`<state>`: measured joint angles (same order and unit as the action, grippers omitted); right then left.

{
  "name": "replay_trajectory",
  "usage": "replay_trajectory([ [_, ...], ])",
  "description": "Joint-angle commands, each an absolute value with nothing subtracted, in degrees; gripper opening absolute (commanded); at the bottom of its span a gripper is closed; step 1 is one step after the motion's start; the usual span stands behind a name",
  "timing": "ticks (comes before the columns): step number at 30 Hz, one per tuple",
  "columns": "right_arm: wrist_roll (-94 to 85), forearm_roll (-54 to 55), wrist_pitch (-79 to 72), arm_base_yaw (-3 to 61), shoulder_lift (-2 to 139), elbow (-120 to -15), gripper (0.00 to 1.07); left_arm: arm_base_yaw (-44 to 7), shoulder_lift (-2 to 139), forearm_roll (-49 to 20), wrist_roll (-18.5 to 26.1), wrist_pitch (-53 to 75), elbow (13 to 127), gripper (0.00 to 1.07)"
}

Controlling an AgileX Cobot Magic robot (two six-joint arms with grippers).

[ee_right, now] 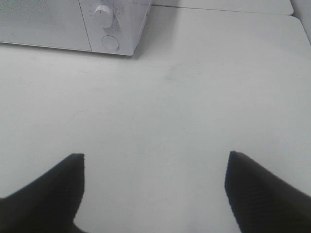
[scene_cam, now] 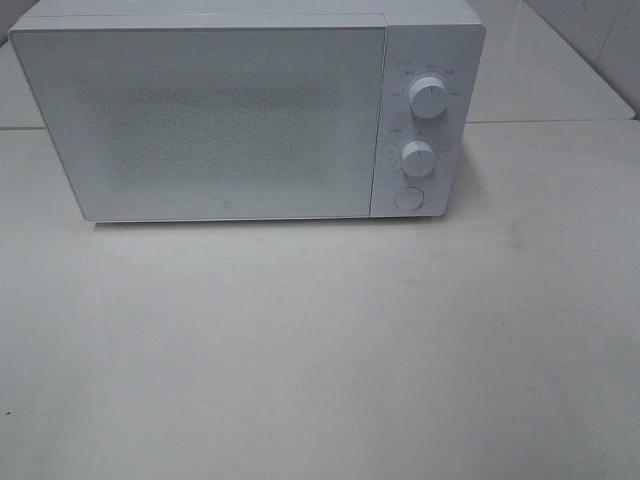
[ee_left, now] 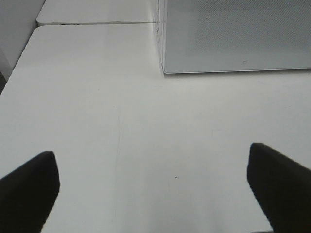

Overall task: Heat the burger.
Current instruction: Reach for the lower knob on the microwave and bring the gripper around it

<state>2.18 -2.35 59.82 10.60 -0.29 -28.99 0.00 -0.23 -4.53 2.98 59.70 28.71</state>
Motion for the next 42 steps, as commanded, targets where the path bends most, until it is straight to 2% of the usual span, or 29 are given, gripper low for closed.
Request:
replay_trajectory([
  [1,1.9,-2.2,59.4,10.2,-1.8,-29.0,0.76,0.1,-1.8,-5.0,2.5,59.5,28.5,1.01],
  [20,2.2,-2.4,56.8,10.2,-1.1,-30.6,0.76,0.1,-1.8,-5.0,2.5,59.5,28.5,1.01],
  [42,3.2,-2.3,27.8,10.2,24.8,-31.5,0.76,0.1,-1.8,-5.0,2.5,59.5,28.5,1.01],
])
